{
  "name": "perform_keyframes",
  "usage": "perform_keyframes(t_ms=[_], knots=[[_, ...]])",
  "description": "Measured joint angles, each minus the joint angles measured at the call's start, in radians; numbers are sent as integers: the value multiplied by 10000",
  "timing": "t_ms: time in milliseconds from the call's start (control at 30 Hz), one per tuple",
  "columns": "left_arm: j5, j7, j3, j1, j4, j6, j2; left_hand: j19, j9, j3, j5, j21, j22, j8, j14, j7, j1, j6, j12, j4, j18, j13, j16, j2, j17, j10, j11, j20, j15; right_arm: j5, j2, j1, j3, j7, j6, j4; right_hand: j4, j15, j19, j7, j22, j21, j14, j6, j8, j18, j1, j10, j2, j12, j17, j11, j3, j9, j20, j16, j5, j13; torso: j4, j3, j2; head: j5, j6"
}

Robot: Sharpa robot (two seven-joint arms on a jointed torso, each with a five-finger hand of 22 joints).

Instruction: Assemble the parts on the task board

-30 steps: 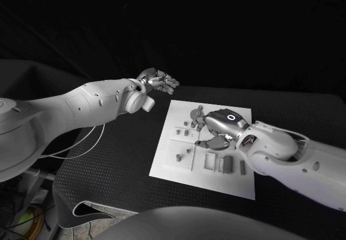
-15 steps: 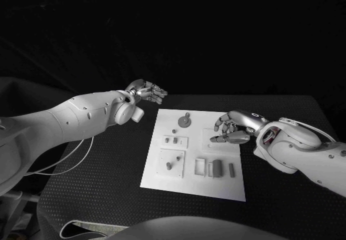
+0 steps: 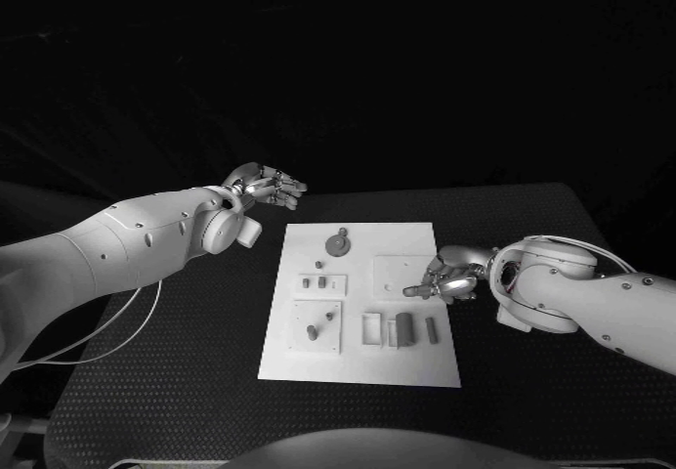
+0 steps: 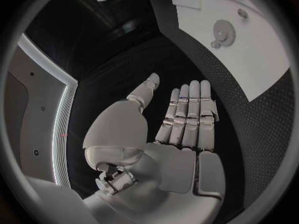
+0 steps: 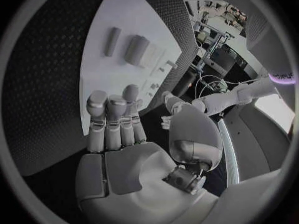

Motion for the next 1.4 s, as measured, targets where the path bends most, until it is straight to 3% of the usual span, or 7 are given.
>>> perform_keyframes(t_ms=[133, 267, 500, 1067, 1233, 1400], knots=[[2, 0, -2, -11, 0, 5, 5, 0, 0, 0, 0, 0, 0, 0, 0, 0, 3, 0, 0, 0, -2, 0, 0, -3, 3, 0, 0, 0, 0, 174, 11, -9, -116, -418, 533, -13, 1050, -96, -80, -42, 0, 266, 31, 42, -171, -4, 526, 58, -116, 0, 264, -46, -419, 66, -146, 83, -34, 118, -35, 1, -24, -92, -35], [3, 0, -6, -18, -1, 8, 16, 0, 0, 0, 0, 0, 0, 0, 0, 0, 3, 0, 0, 0, -4, 0, 0, -3, 10, 0, 0, 0, 0, 270, 60, -5, -179, -629, 725, -16, 1393, -114, -94, -46, 0, 321, 50, 46, -230, -7, 807, 116, -67, 0, 352, 8, -702, 79, -160, 83, -34, 174, -54, -6, -25, -172, -61], [6, 0, -9, -23, 2, 17, 21, -1, -8, 0, 0, 0, 0, 0, 0, 0, -35, 0, 0, 0, -7, -10, -37, 36, 20, 0, 0, 1, 0, 320, 334, -68, -358, -871, 899, -45, 1408, -114, -95, -46, 0, 323, 50, 46, -287, -8, 853, 132, -21, 0, 393, -6, -877, 79, -160, 83, -34, 189, -51, -12, -11, -245, -112], [13, -2, -13, -27, 12, 45, 33, -1, -8, 1, 0, 0, 0, 0, -1, 0, -76, 0, 0, 0, -14, -18, -36, -3, 40, -1, 1, 1, 0, -528, 862, -380, -419, -913, 934, -353, 1382, -109, -94, -80, 0, 378, 48, 81, -413, -8, 1244, 136, 370, -40, 537, -7, -1376, 100, -155, 82, -33, 266, -28, -33, 33, -270, -211], [14, -2, -15, -28, 15, 52, 29, -1, -17, 0, 0, 0, 0, 0, -1, 0, -76, 0, 0, -1, -14, -18, -36, -3, 40, -1, 1, 1, 0, -606, 936, -452, -433, -913, 970, -436, 1399, -107, -128, -136, 0, 394, 47, 138, -470, -6, 1480, 152, 606, -40, 589, -22, -1575, 113, -120, 82, -33, 292, -31, -35, 40, -256, -226], [14, -2, -15, -28, 18, 57, 19, -1, -17, 0, 0, 0, 0, 0, -1, 0, -116, 0, 0, 0, -17, -20, -77, 37, 50, -1, 1, 1, 0, -647, 1010, -487, -442, -920, 1024, -540, 1385, -107, -129, -26, 0, 420, 46, 318, -498, -3, 1610, 184, 736, -79, 641, 10, -1780, 123, -119, 82, 309, 317, -33, -36, 46, -248, -262]])
